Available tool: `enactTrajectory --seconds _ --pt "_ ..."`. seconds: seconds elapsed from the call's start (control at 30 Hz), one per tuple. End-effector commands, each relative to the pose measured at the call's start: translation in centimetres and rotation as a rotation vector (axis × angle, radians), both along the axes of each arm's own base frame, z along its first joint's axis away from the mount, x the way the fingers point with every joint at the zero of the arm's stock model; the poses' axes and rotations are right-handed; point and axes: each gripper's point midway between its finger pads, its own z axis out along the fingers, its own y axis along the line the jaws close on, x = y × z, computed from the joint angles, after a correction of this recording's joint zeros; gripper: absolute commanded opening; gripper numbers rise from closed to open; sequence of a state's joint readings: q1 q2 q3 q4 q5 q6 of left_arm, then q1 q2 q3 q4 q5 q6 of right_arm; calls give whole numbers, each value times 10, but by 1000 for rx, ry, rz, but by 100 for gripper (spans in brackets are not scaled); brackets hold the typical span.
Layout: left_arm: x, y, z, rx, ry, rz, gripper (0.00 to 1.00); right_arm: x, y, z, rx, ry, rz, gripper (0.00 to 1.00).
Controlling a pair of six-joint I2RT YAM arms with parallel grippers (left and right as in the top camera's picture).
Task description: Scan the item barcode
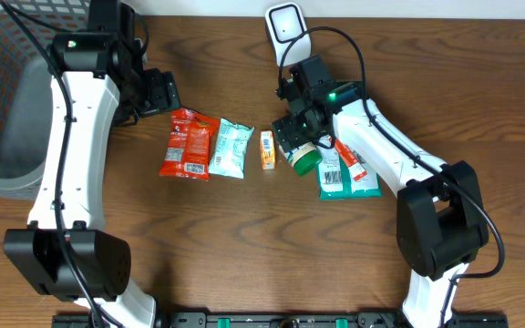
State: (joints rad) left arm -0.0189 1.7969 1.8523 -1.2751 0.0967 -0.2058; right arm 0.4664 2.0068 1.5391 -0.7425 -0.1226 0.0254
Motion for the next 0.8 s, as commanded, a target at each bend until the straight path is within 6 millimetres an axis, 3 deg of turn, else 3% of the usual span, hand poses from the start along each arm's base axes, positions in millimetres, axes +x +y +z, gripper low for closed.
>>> enactTrajectory --seconds 0.0,0.2,0.77 --pt "0 4 -1 19 5 6 89 -2 1 -3 -14 -6 11 84" --pt "0 4 -1 19 5 6 89 -1 1 -13 -29 0 47 87" --pt "0 4 -1 19 5 6 89 -8 5 -35 -29 49 97 80"
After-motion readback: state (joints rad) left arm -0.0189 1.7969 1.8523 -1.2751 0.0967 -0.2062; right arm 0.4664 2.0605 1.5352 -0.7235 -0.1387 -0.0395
